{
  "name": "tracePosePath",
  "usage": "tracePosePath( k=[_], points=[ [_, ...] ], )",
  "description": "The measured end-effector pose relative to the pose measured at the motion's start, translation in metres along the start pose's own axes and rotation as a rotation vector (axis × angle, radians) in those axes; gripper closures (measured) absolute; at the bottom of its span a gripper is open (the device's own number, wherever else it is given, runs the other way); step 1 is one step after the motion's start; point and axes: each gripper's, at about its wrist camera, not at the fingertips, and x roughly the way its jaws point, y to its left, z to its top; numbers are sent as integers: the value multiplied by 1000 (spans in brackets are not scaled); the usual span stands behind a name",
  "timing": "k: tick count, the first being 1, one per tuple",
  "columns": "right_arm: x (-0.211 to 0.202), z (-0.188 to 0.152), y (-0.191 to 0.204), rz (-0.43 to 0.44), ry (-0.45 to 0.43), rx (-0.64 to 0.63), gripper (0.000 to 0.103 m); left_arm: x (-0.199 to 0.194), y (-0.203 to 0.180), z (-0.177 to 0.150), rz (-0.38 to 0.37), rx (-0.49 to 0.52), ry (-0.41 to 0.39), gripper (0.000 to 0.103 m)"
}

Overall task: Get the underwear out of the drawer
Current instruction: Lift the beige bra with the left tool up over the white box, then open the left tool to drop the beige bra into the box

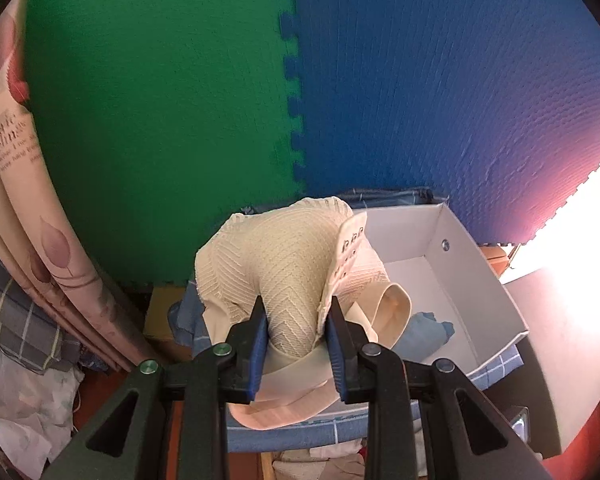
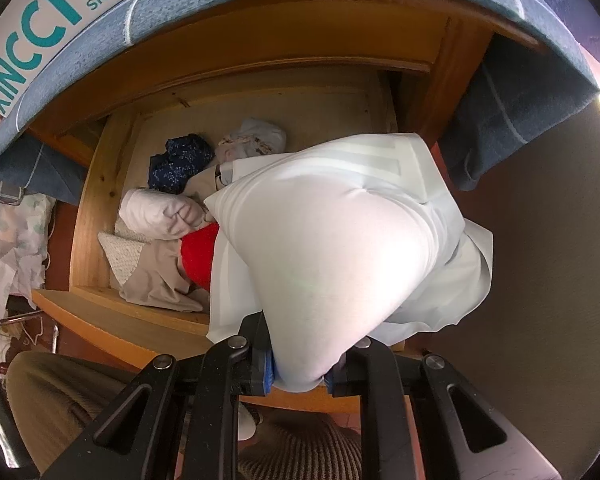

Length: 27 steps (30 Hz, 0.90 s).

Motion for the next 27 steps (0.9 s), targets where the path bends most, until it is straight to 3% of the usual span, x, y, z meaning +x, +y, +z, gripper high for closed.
tracePosePath(
  k=[11, 17, 20, 23, 27],
  points=[
    [0, 0, -2, 14, 5, 11, 87, 41, -19, -10, 25, 56, 53, 76],
    [1, 1, -2, 19, 9, 8, 87, 61, -20, -13, 9, 37, 102, 74],
    [1, 1, -3, 23, 8, 14, 87, 66, -22, -16, 8, 37, 112, 71],
    [1, 1, -3, 26, 11, 12, 87, 69, -23, -17, 17, 48, 115, 60],
    [2, 2, -3, 29, 14, 11, 87, 64, -25, -15, 54, 60, 82, 56]
  ],
)
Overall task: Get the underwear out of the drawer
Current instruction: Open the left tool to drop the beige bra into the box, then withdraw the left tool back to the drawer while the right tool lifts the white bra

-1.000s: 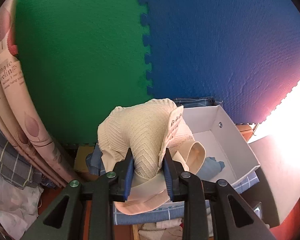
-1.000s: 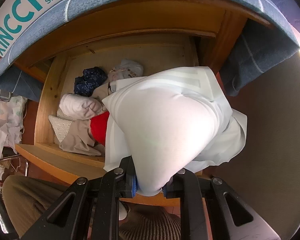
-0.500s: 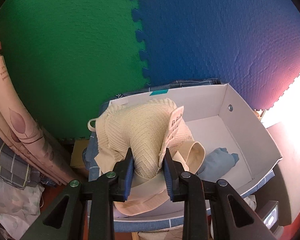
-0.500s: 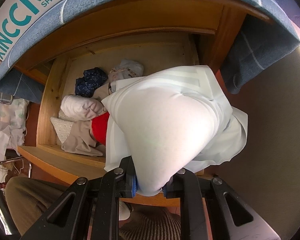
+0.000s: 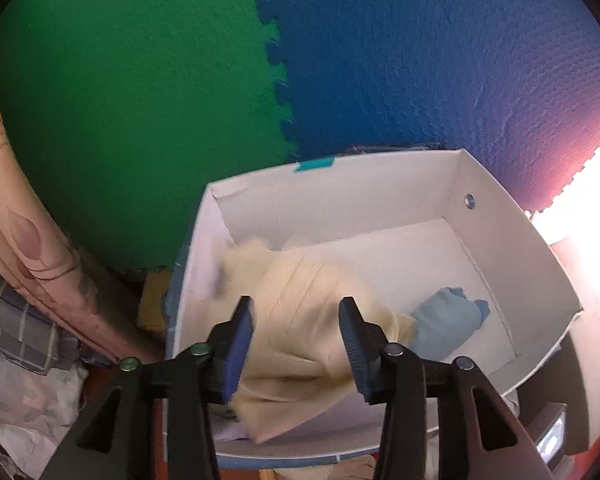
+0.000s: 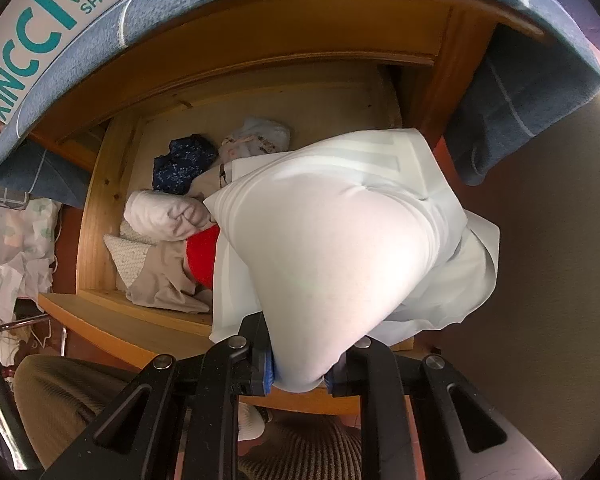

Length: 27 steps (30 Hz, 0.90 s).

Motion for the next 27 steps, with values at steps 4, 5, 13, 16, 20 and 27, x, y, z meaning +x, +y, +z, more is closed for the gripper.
tracePosePath(
  k=[4, 5, 13, 16, 20, 27],
  points=[
    [1, 1, 1, 0, 3, -1, 87, -3, 6, 3, -6, -27, 5, 53],
    [1, 1, 1, -1, 2, -1, 87, -4, 8, 3, -5, -30, 4, 53],
    [2, 0, 4, -12, 4, -12, 87, -24, 10, -12, 21, 7, -29, 52],
    [1, 0, 4, -17, 3, -15, 87, -34, 12, -20, 32, 7, -49, 52],
    [1, -1, 5, -29, -6, -21, 87, -48, 16, -32, 22, -1, -71, 51],
    [-4, -3, 9, -47, -41, -41, 87, -64, 15, -57, 64, 43, -96, 46]
  ],
)
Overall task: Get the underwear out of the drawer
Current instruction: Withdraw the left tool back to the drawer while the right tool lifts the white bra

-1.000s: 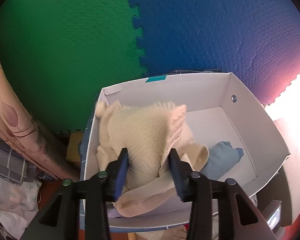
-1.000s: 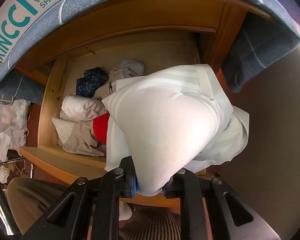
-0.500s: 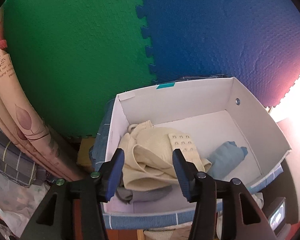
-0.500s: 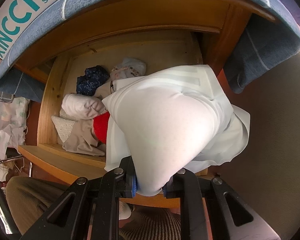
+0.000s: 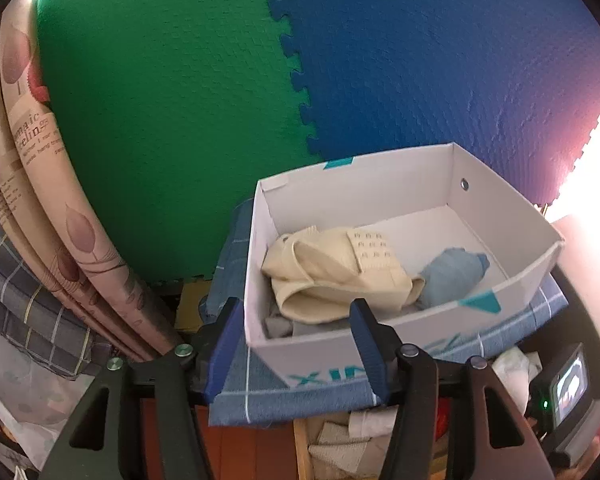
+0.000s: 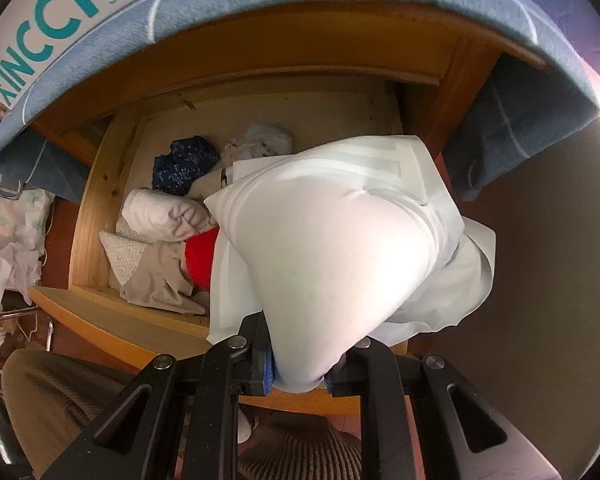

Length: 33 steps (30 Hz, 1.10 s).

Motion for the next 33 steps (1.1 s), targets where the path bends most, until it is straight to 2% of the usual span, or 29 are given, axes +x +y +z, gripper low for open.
tracePosePath(
  k=[10, 18, 28, 33],
  points=[
    [-17, 0, -3, 19, -83, 10, 87, -7, 3, -45, -11, -32, 33, 45],
    [-36, 3, 0, 36, -121, -5, 87, 8, 4, -96, -22, -93, 113, 45],
    [-92, 8, 2, 67, -204, -39, 87, 40, -6, -162, -7, -129, 235, 45],
    [-120, 7, 5, 74, -233, -59, 87, 50, -6, -184, 3, -142, 270, 45]
  ],
)
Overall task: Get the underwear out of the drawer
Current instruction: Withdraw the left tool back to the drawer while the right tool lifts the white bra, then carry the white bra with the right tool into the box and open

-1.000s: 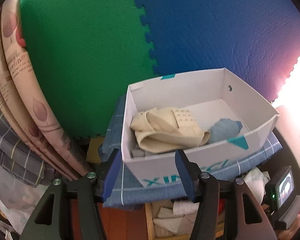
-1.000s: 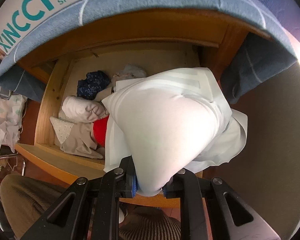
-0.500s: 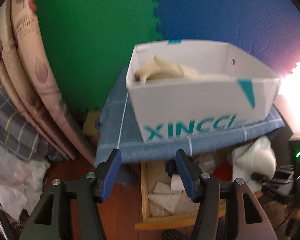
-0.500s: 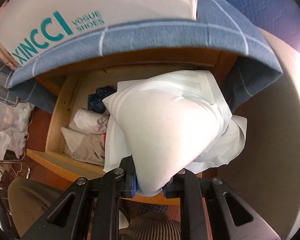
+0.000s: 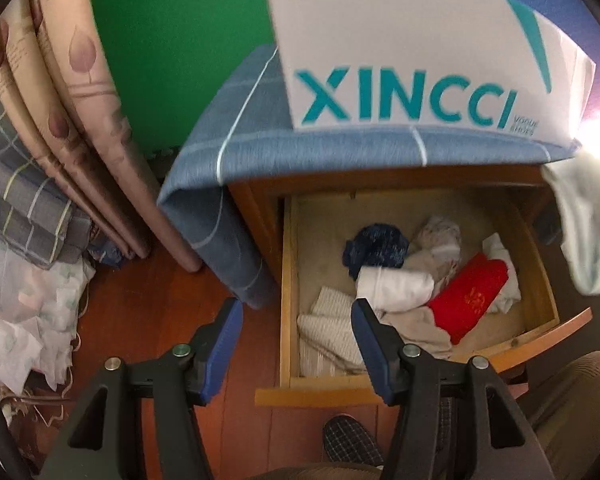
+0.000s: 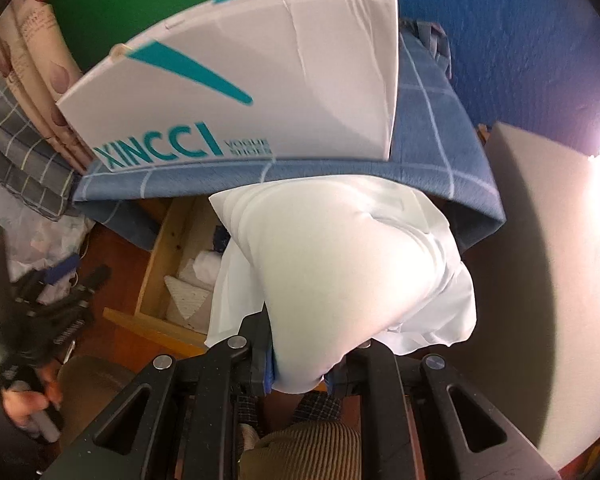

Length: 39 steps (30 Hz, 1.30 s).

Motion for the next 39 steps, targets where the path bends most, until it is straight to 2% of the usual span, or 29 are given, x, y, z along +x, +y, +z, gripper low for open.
tracePosePath(
  k=[5, 10, 16, 20, 31, 39],
  points=[
    [-32, 9, 1, 0, -52, -15, 87, 14, 6, -12, 4, -35, 44, 45],
    [-66, 28, 2, 1, -117, -28, 87, 14, 2, -14, 20, -29, 31, 45],
    [-102, 56, 6, 2, -198, -35, 87, 16, -3, -15, 32, -1, 35, 45],
    [-114, 83, 15, 2, -242, -38, 87, 19, 2, -16, 29, -25, 48, 45],
    [-102, 157, 45, -42, -274, -101, 87, 27, 20, -19, 7, -128, 86, 45],
    [-55, 191, 64, -71, -201, -129, 87, 28, 26, -21, -12, -160, 92, 45]
  ],
)
